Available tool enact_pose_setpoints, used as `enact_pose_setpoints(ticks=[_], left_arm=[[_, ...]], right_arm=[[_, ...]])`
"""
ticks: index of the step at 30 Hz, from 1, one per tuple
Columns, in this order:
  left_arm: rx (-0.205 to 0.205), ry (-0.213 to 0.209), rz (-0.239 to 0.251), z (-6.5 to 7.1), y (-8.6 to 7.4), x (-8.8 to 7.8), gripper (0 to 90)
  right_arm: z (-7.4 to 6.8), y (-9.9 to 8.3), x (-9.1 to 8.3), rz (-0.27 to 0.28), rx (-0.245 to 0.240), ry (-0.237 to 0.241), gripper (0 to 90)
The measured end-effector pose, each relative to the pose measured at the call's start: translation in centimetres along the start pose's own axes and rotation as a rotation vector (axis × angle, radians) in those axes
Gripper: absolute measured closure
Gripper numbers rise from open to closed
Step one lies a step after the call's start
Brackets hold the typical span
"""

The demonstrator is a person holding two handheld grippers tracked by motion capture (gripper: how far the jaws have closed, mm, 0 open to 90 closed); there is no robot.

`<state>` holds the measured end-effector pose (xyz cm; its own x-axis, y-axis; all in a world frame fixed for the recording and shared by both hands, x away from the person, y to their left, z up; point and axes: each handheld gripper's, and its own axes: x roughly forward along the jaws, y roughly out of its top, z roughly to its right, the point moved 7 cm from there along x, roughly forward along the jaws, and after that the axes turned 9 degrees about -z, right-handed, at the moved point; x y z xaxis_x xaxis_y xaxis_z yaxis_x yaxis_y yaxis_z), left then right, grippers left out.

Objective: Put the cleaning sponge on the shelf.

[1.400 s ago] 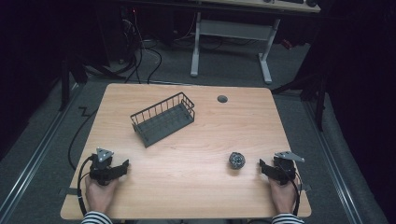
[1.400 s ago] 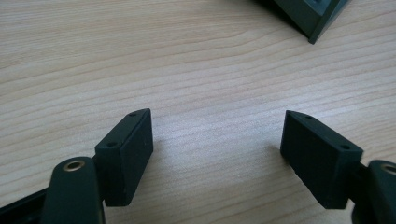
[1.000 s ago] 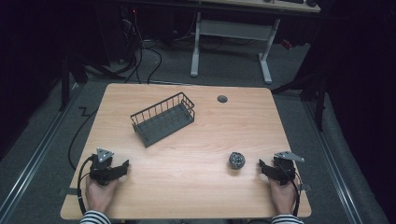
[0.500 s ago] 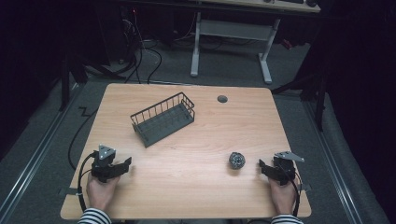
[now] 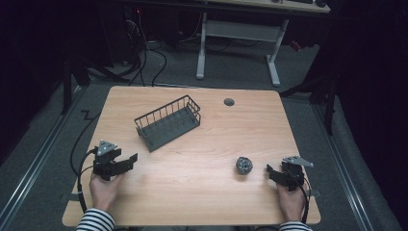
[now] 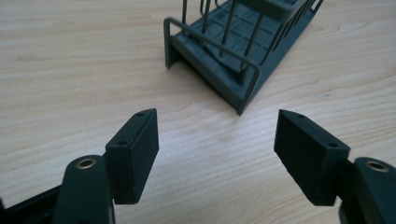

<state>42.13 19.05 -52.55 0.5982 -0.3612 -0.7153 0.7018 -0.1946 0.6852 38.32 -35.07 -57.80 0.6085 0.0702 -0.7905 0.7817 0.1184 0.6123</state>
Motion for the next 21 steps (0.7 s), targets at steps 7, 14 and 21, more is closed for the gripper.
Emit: enact_pose_setpoints(ticks=[7, 14, 21], left_arm=[[0.007, -0.029, 0.012, 0.7, 1.8, -0.6, 29.9], [0.021, -0.050, 0.030, 1.5, 4.1, -1.0, 28.0], [0.032, -0.038, 0.032, 1.9, 6.2, -1.1, 26.1]], right_arm=[[0.0, 0.0, 0.0, 0.000, -0.001, 0.000, 35.2], [0.0, 0.0, 0.0, -0.001, -0.001, 0.001, 35.2], [-0.1, 0.0, 0.0, 0.000, -0.003, 0.003, 35.2]])
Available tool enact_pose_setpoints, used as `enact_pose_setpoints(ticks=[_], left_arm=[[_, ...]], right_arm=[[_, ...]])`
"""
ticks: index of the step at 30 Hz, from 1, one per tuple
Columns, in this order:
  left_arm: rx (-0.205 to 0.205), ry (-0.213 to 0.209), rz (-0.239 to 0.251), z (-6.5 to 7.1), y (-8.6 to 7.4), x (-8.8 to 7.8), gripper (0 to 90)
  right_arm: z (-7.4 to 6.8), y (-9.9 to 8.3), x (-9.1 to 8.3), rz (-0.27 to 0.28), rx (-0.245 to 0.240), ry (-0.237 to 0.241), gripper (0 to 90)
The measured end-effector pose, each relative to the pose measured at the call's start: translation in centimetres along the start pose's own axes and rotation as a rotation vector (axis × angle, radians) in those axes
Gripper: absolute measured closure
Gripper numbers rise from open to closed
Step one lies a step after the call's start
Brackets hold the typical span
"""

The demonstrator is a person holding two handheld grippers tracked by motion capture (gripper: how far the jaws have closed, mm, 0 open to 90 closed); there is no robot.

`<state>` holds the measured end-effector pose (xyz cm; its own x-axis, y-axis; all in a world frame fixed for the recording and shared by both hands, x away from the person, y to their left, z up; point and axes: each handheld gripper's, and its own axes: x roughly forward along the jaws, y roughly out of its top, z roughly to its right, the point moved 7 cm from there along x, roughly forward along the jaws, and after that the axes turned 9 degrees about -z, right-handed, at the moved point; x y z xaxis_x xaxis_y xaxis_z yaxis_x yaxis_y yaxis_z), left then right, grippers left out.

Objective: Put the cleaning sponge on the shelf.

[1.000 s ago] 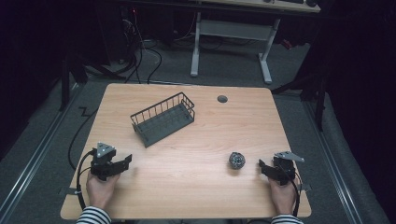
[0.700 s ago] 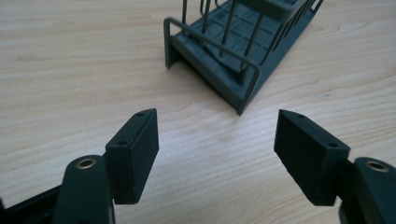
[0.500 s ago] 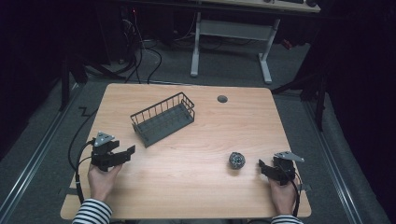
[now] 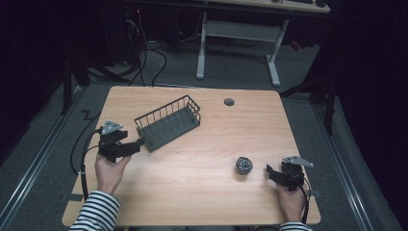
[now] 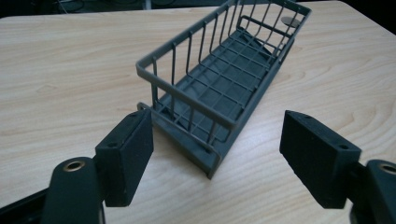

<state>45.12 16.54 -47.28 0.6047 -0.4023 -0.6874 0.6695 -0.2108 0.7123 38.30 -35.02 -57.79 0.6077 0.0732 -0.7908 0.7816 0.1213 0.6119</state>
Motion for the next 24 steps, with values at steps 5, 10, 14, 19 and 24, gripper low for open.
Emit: enact_pose_setpoints(ticks=[5, 10, 14, 19, 24], left_arm=[[-0.012, 0.021, -0.018, -0.4, 1.5, 0.7, 24.6], [-0.035, 0.048, -0.036, -1.2, 2.5, 1.8, 23.3], [-0.057, 0.069, -0.047, -1.8, 3.0, 2.6, 23.0], [-0.085, 0.080, -0.064, -2.4, 3.0, 3.7, 22.8], [-0.094, 0.097, -0.089, -2.5, 2.8, 4.8, 22.7]], right_arm=[[0.0, 0.0, 0.0, 0.000, 0.000, 0.000, 35.2], [0.0, 0.0, 0.0, -0.001, -0.001, 0.000, 35.2], [0.0, 0.0, 0.0, -0.001, -0.001, 0.000, 35.2], [0.0, 0.0, 0.0, 0.000, -0.005, 0.001, 35.2], [0.0, 0.0, 0.0, 0.000, -0.005, 0.001, 35.2]])
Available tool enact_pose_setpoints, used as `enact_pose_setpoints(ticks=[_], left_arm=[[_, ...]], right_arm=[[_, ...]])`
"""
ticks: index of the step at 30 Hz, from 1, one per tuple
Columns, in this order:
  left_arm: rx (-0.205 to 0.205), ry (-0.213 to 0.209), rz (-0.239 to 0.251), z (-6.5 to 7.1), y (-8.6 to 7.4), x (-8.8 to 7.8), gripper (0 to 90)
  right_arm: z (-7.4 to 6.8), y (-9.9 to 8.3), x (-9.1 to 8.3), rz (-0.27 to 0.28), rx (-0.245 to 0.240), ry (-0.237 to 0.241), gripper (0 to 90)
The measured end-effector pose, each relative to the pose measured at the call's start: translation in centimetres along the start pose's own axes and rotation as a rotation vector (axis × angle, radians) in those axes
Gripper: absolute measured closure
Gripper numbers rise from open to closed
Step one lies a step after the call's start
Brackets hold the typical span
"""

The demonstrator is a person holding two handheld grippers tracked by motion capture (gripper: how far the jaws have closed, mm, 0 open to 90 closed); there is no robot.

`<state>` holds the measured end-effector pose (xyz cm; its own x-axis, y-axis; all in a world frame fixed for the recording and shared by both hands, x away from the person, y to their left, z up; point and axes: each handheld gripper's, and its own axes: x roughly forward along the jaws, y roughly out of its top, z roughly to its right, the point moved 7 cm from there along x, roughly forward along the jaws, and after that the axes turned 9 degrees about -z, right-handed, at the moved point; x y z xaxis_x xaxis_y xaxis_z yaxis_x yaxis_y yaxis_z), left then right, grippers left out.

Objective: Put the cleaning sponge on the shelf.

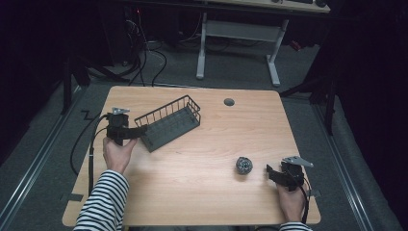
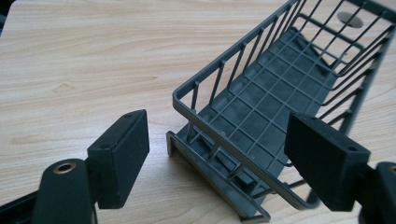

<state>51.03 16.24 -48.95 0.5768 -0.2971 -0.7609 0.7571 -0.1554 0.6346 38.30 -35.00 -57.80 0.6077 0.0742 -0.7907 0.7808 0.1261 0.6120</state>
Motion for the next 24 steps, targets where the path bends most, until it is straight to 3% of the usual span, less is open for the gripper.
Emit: enact_pose_setpoints(ticks=[13, 16, 24], left_arm=[[-0.032, 0.028, -0.031, -0.1, -0.5, 1.8, 26.6], [-0.046, 0.014, -0.026, -0.1, -0.6, 2.0, 27.4], [-0.025, 0.002, -0.016, 0.5, -0.6, 2.0, 36.8]], right_arm=[[0.0, 0.0, 0.0, 0.000, 0.000, 0.001, 35.0], [0.0, 0.0, 0.0, 0.000, 0.000, 0.002, 35.0], [0.0, 0.0, 0.0, 0.000, 0.000, 0.002, 35.0]])
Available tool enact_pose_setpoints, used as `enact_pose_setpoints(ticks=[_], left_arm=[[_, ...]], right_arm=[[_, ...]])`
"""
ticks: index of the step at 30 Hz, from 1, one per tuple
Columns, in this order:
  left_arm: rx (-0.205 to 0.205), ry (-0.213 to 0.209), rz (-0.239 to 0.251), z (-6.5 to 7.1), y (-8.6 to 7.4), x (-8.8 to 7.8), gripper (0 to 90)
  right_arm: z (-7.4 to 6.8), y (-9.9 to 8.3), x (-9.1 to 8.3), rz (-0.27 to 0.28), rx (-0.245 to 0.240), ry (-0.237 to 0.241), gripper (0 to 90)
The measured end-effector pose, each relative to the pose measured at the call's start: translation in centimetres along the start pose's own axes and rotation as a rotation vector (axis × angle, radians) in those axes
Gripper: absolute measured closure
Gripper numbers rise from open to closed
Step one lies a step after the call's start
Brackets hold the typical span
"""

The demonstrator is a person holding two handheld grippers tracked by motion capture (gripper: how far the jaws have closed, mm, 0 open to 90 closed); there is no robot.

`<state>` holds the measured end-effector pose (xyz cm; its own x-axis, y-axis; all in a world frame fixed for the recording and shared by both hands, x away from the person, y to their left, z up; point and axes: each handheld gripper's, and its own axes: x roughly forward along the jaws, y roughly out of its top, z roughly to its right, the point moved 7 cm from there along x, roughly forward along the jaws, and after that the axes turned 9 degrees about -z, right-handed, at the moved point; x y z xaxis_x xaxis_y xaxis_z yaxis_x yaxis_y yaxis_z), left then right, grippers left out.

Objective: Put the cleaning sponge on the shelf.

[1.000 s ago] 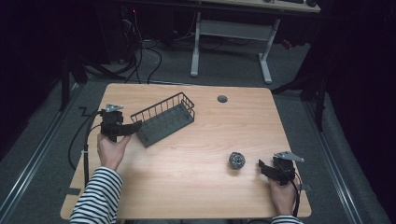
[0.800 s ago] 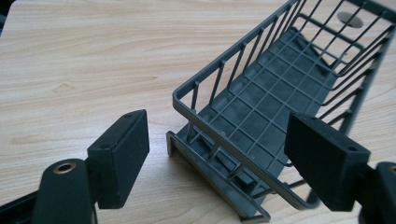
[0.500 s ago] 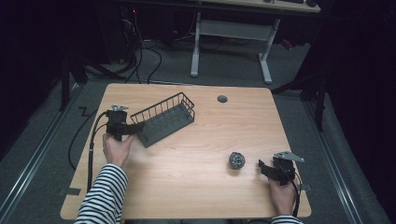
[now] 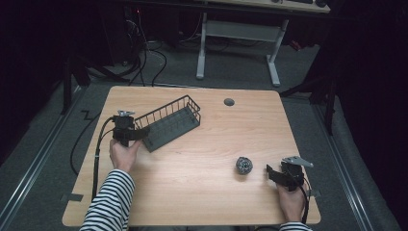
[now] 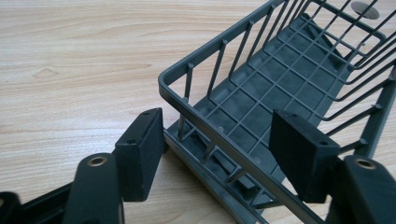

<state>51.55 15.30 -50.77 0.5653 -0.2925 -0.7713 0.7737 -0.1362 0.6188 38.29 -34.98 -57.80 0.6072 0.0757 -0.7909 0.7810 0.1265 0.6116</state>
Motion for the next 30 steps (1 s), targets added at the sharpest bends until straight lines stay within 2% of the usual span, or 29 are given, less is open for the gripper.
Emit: enact_pose_setpoints(ticks=[8, 22, 30], left_arm=[[0.011, -0.009, 0.008, 0.4, -0.1, -0.1, 43.7], [0.022, -0.016, -0.001, 0.8, -0.6, -0.4, 43.9], [0.045, -0.023, -0.015, 1.5, -0.8, -0.6, 43.3]], right_arm=[[0.0, 0.0, 0.0, -0.002, 0.001, -0.001, 35.0], [0.0, 0.0, 0.0, -0.002, 0.000, -0.001, 35.0], [0.0, 0.0, 0.0, -0.004, 0.000, -0.001, 35.0]])
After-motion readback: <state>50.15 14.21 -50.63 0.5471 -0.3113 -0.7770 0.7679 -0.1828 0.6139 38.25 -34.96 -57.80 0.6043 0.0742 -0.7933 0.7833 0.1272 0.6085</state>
